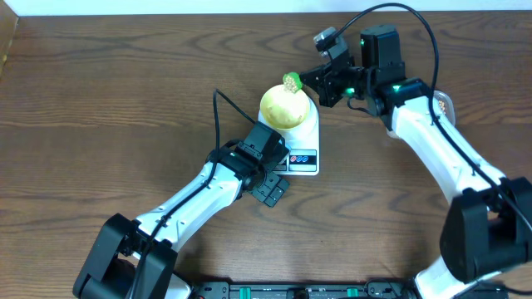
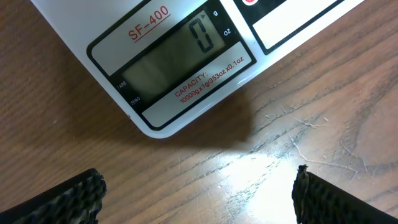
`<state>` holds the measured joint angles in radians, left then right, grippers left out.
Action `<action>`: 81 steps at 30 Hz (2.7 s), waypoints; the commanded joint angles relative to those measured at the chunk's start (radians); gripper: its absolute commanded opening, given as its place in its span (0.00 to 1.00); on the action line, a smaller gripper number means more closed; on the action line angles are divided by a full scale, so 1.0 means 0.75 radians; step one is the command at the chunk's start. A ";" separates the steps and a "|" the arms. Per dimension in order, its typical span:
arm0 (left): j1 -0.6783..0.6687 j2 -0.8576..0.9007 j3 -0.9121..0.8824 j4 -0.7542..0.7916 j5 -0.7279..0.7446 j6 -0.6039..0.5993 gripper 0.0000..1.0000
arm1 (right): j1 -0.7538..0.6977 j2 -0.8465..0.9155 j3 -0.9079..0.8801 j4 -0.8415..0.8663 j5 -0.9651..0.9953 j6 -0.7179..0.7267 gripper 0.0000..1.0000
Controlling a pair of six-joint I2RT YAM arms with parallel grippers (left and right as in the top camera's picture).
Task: Scoop item into bowl and weigh 50g on scale
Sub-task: 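Tilt the scoop to pour chickpeas into the yellow bowl, then return the empty scoop to the chickpea tub with the right gripper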
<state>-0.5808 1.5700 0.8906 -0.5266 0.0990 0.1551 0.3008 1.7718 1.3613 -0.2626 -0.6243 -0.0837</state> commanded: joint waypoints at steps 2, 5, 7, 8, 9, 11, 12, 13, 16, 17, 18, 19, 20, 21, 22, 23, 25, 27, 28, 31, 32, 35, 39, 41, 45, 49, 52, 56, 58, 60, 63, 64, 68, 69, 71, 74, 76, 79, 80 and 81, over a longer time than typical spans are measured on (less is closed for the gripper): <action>-0.001 0.009 -0.005 -0.004 -0.003 0.012 0.98 | 0.050 -0.049 0.021 -0.018 0.147 -0.220 0.01; -0.001 0.009 -0.005 -0.004 -0.003 0.012 0.98 | 0.071 -0.057 0.021 -0.025 0.168 -0.307 0.01; -0.001 0.009 -0.005 -0.004 -0.003 0.012 0.98 | 0.083 -0.057 0.021 -0.025 0.167 -0.354 0.01; -0.001 0.009 -0.005 -0.004 -0.003 0.011 0.98 | 0.089 -0.058 0.021 -0.025 0.168 -0.375 0.01; -0.001 0.009 -0.005 -0.004 -0.003 0.011 0.98 | 0.094 -0.058 0.021 -0.025 0.167 -0.397 0.01; -0.001 0.009 -0.005 -0.004 -0.003 0.011 0.98 | 0.104 -0.058 0.021 -0.025 0.168 -0.443 0.01; -0.001 0.009 -0.005 -0.004 -0.003 0.012 0.98 | 0.108 -0.058 0.021 -0.025 0.168 -0.469 0.01; -0.001 0.009 -0.005 -0.004 -0.003 0.011 0.98 | 0.116 -0.058 0.021 -0.026 0.168 -0.515 0.01; -0.001 0.009 -0.005 -0.004 -0.003 0.012 0.98 | 0.129 -0.058 0.021 -0.035 0.170 -0.606 0.01; -0.001 0.009 -0.005 -0.004 -0.003 0.012 0.98 | 0.135 -0.058 0.021 -0.037 0.182 -0.635 0.01; -0.001 0.009 -0.005 -0.004 -0.003 0.011 0.98 | 0.141 -0.058 0.021 -0.037 0.198 -0.645 0.01; -0.001 0.009 -0.005 -0.004 -0.003 0.011 0.98 | 0.148 -0.058 0.021 -0.036 0.217 -0.654 0.01; -0.001 0.009 -0.005 -0.004 -0.003 0.011 0.98 | 0.153 -0.058 0.021 -0.036 0.229 -0.665 0.01; -0.001 0.009 -0.005 -0.004 -0.003 0.011 0.98 | 0.159 -0.058 0.021 -0.036 0.235 -0.673 0.01; -0.001 0.009 -0.005 -0.004 -0.003 0.012 0.98 | 0.165 -0.058 0.021 -0.036 0.236 -0.679 0.01; -0.001 0.009 -0.005 -0.004 -0.003 0.011 0.98 | 0.168 -0.058 0.021 -0.036 0.236 -0.679 0.01; -0.001 0.009 -0.005 -0.004 -0.003 0.012 0.98 | 0.168 -0.058 0.021 -0.036 0.235 -0.679 0.01; -0.001 0.009 -0.005 -0.004 -0.003 0.011 0.98 | 0.168 -0.058 0.021 -0.036 0.236 -0.679 0.01; -0.001 0.009 -0.005 -0.004 -0.003 0.011 0.98 | 0.167 -0.058 0.021 -0.036 0.236 -0.676 0.01; -0.001 0.009 -0.005 -0.004 -0.003 0.011 0.98 | 0.152 -0.058 0.021 -0.023 0.237 -0.581 0.01; -0.001 0.009 -0.005 -0.004 -0.003 0.012 0.98 | 0.140 -0.058 0.021 -0.018 0.237 -0.539 0.01; -0.001 0.009 -0.005 -0.004 -0.003 0.012 0.98 | 0.086 -0.058 0.022 -0.013 0.237 -0.407 0.01; -0.001 0.009 -0.005 -0.004 -0.003 0.012 0.98 | -0.018 -0.058 0.025 -0.015 0.168 -0.163 0.01; -0.001 0.009 -0.005 -0.004 -0.003 0.012 0.98 | -0.085 -0.058 0.029 -0.017 0.094 -0.053 0.01; -0.001 0.009 -0.005 -0.004 -0.003 0.012 0.98 | -0.242 -0.058 0.049 -0.079 0.070 0.122 0.01; -0.001 0.009 -0.005 -0.004 -0.003 0.011 0.98 | -0.403 -0.058 0.083 -0.213 0.021 0.241 0.01; -0.001 0.009 -0.005 -0.004 -0.003 0.011 0.98 | -0.519 -0.058 0.106 -0.338 0.028 0.240 0.01; -0.001 0.009 -0.005 -0.004 -0.003 0.012 0.98 | -0.671 -0.058 0.108 -0.459 0.094 0.241 0.01; -0.001 0.009 -0.005 -0.004 -0.003 0.011 0.98 | -0.712 -0.058 0.108 -0.509 0.168 0.240 0.01; -0.001 0.009 -0.005 -0.004 -0.003 0.011 0.98 | -0.742 -0.058 0.108 -0.571 0.264 0.239 0.01; -0.001 0.009 -0.005 -0.004 -0.003 0.012 0.98 | -0.751 -0.058 0.108 -0.632 0.411 0.209 0.01; -0.001 0.009 -0.005 -0.004 -0.003 0.012 0.98 | -0.748 -0.058 0.108 -0.637 0.457 0.209 0.01; -0.001 0.009 -0.005 -0.004 -0.003 0.012 0.98 | -0.733 -0.057 0.108 -0.637 0.596 0.202 0.01; -0.001 0.009 -0.005 -0.004 -0.003 0.012 0.98 | -0.729 -0.055 0.108 -0.633 0.605 0.189 0.01; -0.001 0.009 -0.005 -0.004 -0.003 0.012 0.98 | -0.714 -0.044 0.108 -0.629 0.605 0.173 0.01; -0.001 0.009 -0.005 -0.004 -0.003 0.011 0.98 | -0.684 -0.007 0.107 -0.633 0.615 0.137 0.01; -0.001 0.009 -0.005 -0.004 -0.003 0.012 0.98 | -0.666 0.027 0.107 -0.634 0.625 0.098 0.01; -0.001 0.009 -0.005 -0.004 -0.003 0.012 0.98 | -0.652 0.075 0.107 -0.638 0.625 0.089 0.01; -0.001 0.009 -0.005 -0.004 -0.003 0.012 0.98 | -0.652 0.086 0.107 -0.641 0.625 0.086 0.01; -0.001 0.009 -0.005 -0.004 -0.003 0.012 0.98 | -0.652 0.098 0.107 -0.644 0.625 0.078 0.01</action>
<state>-0.5808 1.5703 0.8906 -0.5266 0.0990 0.1551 -0.1917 1.8122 1.4246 -0.7403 -0.1776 0.0113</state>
